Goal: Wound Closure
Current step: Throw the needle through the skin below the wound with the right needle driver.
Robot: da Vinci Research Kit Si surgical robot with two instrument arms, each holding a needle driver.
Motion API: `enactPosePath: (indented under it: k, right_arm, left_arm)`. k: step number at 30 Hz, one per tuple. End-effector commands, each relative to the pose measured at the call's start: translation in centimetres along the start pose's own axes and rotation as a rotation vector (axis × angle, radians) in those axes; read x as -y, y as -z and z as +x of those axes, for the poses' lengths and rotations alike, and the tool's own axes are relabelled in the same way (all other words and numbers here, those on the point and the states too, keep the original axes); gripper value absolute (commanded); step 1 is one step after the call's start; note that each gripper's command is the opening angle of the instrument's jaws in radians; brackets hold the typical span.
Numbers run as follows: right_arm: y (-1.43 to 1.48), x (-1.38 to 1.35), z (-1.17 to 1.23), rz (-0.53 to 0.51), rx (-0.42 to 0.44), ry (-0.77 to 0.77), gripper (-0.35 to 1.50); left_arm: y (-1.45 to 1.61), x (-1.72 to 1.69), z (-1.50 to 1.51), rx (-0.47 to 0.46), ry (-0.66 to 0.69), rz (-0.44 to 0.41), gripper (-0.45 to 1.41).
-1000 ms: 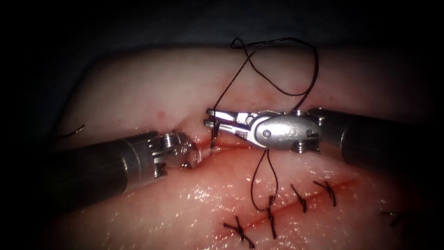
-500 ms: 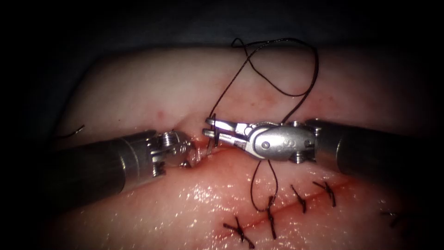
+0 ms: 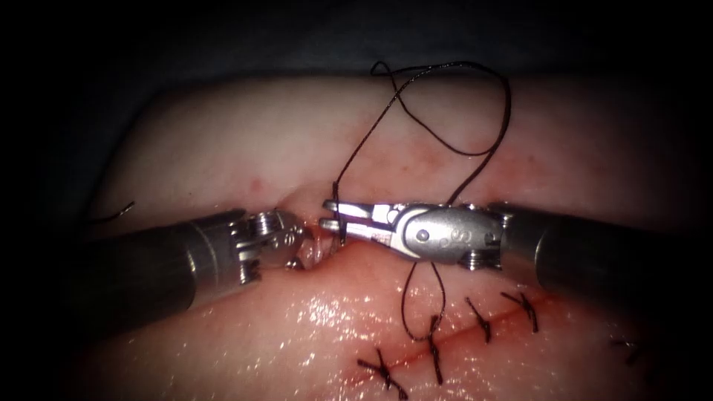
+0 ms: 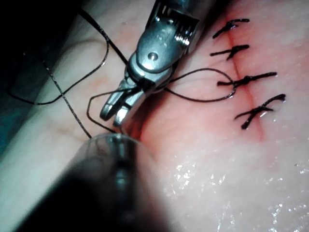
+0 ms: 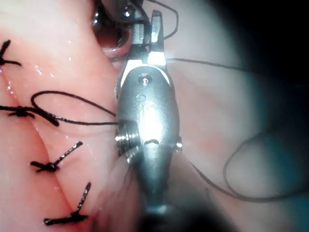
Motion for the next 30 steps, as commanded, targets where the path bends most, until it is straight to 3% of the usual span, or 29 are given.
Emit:
enactPosePath:
  k: [1, 6, 18, 27, 30]
  right_arm:
    - [-0.12, -0.04, 0.01, 0.007, 0.002, 0.003, -0.35]
    - [-0.17, -0.08, 0.01, 0.025, 0.023, -0.029, -0.35]
    - [-0.26, -0.34, -0.1, 0.028, 0.097, -0.273, -0.35]
    - [-0.21, -0.35, -0.14, 0.012, 0.118, -0.342, -0.35]
    - [-0.21, -0.36, -0.15, -0.004, 0.131, -0.365, -0.35]
  left_arm:
    - [-0.02, 0.06, 0.07, 0.0, -0.002, 0.003, 0.53]
    - [0.0, 0.04, 0.07, 0.001, -0.001, 0.012, 0.51]
    - [0.27, -0.07, 0.11, -0.045, 0.046, 0.088, 0.41]
    - [0.83, -0.19, 0.15, -0.157, 0.05, 0.268, 0.42]
    - [1.07, -0.34, 0.17, -0.214, 0.055, 0.333, 0.32]
